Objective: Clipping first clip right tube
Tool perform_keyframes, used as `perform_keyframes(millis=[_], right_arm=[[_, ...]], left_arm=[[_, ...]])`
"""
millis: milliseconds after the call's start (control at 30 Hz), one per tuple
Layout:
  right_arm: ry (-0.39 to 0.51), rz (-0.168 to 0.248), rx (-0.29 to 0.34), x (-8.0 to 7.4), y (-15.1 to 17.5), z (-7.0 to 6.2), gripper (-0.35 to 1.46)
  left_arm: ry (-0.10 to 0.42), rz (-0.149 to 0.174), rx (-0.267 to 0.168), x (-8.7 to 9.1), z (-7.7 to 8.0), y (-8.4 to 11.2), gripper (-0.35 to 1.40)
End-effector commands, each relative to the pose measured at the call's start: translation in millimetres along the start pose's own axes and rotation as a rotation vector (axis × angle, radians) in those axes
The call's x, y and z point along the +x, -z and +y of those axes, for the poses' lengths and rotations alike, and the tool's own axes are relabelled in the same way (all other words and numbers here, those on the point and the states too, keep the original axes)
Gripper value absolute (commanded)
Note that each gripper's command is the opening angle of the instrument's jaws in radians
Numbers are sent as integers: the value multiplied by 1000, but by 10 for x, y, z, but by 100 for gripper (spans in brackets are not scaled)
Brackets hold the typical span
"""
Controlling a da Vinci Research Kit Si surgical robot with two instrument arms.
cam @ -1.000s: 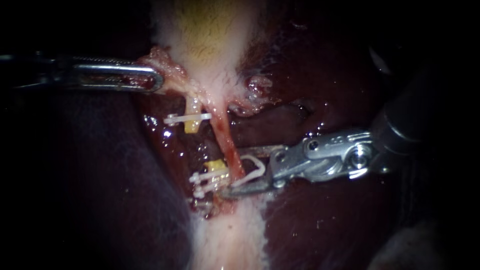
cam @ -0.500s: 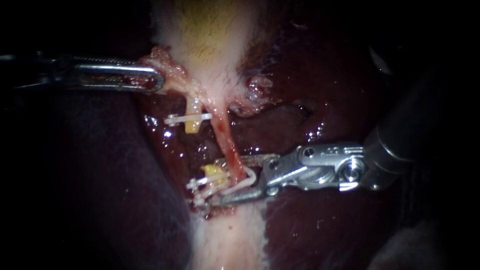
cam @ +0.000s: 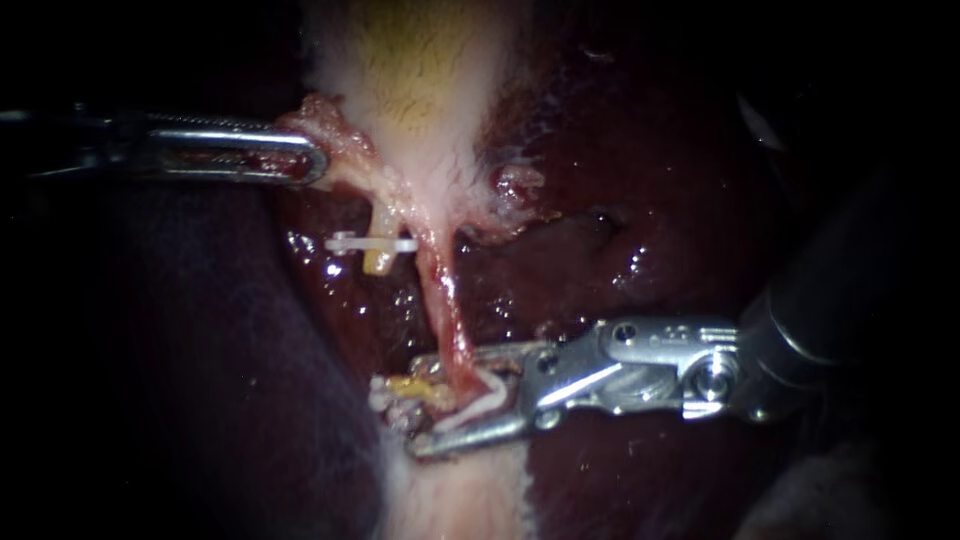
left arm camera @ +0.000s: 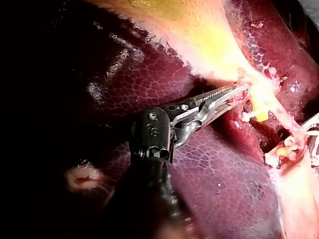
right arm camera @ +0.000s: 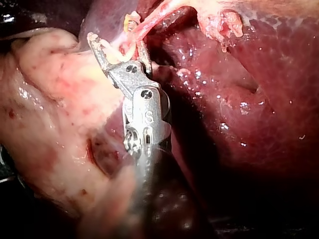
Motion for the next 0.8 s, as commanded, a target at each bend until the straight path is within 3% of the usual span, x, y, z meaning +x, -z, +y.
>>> perform_keyframes(millis=[33, 567, 800], right_arm=[[3, 1, 5, 0, 0, -1, 44], [-20, -8, 23, -3, -1, -8, 39], [-27, -8, 24, -2, 2, -8, 8]], left_arm=[[0, 0, 0, 0, 0, 0, -35], [-1, 0, -1, -1, -3, 0, -35], [-1, 0, -1, -1, -3, 0, -35]])
